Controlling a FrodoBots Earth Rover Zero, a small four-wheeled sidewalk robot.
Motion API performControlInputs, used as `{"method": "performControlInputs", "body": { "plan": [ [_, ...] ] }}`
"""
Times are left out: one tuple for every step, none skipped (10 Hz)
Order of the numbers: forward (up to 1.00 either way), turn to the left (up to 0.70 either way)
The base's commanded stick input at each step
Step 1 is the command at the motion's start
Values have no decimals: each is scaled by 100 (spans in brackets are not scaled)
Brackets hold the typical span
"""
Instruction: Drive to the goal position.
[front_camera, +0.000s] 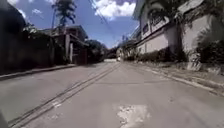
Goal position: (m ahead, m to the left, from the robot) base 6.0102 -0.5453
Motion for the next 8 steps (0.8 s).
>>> {"method": "performControlInputs", "body": {
  "plan": [
    [70,0],
    [70,0],
    [70,0],
    [70,0],
    [70,0],
    [70,0],
    [70,0],
    [70,0]
  ]
}}
